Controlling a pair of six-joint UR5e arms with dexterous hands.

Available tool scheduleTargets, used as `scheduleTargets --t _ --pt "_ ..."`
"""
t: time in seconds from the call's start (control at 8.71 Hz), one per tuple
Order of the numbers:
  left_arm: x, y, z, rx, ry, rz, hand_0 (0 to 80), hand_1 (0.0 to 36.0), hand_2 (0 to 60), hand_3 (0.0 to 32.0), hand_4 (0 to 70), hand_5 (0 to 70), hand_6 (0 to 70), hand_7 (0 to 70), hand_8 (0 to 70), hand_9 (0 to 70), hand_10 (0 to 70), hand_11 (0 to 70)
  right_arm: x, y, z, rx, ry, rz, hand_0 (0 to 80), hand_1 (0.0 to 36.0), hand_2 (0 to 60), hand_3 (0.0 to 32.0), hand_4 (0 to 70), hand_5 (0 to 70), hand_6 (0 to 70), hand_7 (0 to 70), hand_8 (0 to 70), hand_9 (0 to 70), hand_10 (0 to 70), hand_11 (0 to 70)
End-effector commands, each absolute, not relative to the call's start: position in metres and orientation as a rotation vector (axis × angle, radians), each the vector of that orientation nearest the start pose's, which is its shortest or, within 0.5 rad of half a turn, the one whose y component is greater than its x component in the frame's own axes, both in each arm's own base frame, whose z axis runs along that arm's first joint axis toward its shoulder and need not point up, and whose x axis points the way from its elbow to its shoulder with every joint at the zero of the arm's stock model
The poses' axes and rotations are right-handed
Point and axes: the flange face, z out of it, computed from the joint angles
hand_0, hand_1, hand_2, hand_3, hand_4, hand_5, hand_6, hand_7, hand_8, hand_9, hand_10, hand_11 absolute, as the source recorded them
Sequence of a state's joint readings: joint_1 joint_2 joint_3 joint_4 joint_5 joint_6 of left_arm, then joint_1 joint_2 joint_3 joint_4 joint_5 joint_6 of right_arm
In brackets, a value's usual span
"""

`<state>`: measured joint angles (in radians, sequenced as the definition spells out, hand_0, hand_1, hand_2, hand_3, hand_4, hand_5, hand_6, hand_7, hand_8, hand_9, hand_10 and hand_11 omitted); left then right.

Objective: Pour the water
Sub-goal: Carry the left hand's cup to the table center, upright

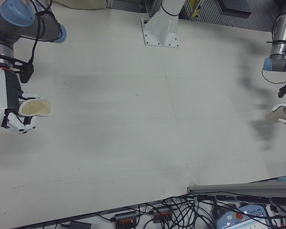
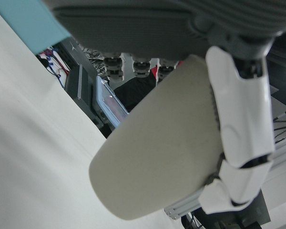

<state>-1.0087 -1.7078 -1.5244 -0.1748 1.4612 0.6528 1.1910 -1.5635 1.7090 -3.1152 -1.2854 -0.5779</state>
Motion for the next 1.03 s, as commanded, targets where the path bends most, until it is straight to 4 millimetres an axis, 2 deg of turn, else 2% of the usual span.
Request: scheduleTargets --t 0.0,0.23,0.34,0.46,0.57,0.69,0.8,0.92 --pt "0.315 -0.553 0.499 0.023 2.13 -1.273 60.9 36.0 60.0 0.0 70.0 70.0 11.1 17.3 8.2 3.6 6.0 10.4 0.053 -0.507 0.518 -0.705 2.695 -2.121 80.0 36.0 51.6 0.0 35.6 70.0 63.8 70.0 58.5 70.0 54.2 70.0" --pt "0.414 -0.522 0.441 -0.104 2.116 -1.2 61.5 36.0 60.0 0.0 70.0 70.0 11.3 17.3 8.3 3.6 5.8 10.2 0.078 -0.494 0.499 -0.717 2.698 -2.146 80.0 36.0 51.8 0.0 38.4 70.0 65.0 70.0 57.7 70.0 53.6 70.0" --pt "0.453 -0.505 0.412 -0.123 2.113 -1.15 61.4 36.0 60.0 0.0 70.0 70.0 11.3 17.1 8.3 3.6 5.9 10.3 0.083 -0.49 0.489 -0.745 2.711 -2.124 80.0 36.0 52.7 0.0 39.1 70.0 65.6 70.0 57.4 70.0 53.1 70.0" --pt "0.479 -0.492 0.388 -0.112 2.119 -1.108 61.6 36.0 60.0 0.0 70.0 70.0 11.4 17.1 8.4 3.6 6.0 10.5 0.08 -0.484 0.478 -0.788 2.712 -2.161 80.0 36.0 55.6 0.0 41.1 70.0 66.5 70.0 57.2 70.0 52.5 70.0" --pt "0.494 -0.49 0.357 -0.061 2.142 -1.077 61.4 36.0 60.0 0.0 70.0 70.0 11.5 17.1 8.2 3.4 6.2 10.7 0.074 -0.493 0.457 -0.849 2.741 -2.158 80.0 36.0 60.0 0.0 45.2 70.0 68.2 70.0 56.8 70.0 51.5 70.0" --pt "0.501 -0.493 0.319 -0.017 2.167 -1.066 61.9 36.0 60.0 0.0 70.0 70.0 11.3 17.0 7.9 3.3 5.7 10.2 0.07 -0.501 0.442 -0.884 2.774 -2.176 80.0 36.0 60.0 0.0 45.9 70.0 68.3 70.0 55.8 70.0 51.5 70.0" --pt "0.504 -0.497 0.277 0.047 2.199 -1.048 63.3 36.0 60.0 0.0 70.0 70.0 10.6 16.6 7.6 3.0 4.9 9.1 0.064 -0.508 0.43 -0.955 2.807 -2.184 80.0 36.0 60.0 0.0 46.7 70.0 68.1 70.0 54.7 70.0 50.4 70.0" --pt "0.509 -0.499 0.223 0.087 2.228 -1.012 65.2 36.0 60.0 0.0 70.0 70.0 9.7 15.8 7.2 2.6 4.2 8.3 0.05 -0.511 0.429 -1.0 2.837 -2.214 80.0 36.0 60.0 0.0 48.5 70.0 68.7 70.0 54.3 69.1 49.4 70.0"
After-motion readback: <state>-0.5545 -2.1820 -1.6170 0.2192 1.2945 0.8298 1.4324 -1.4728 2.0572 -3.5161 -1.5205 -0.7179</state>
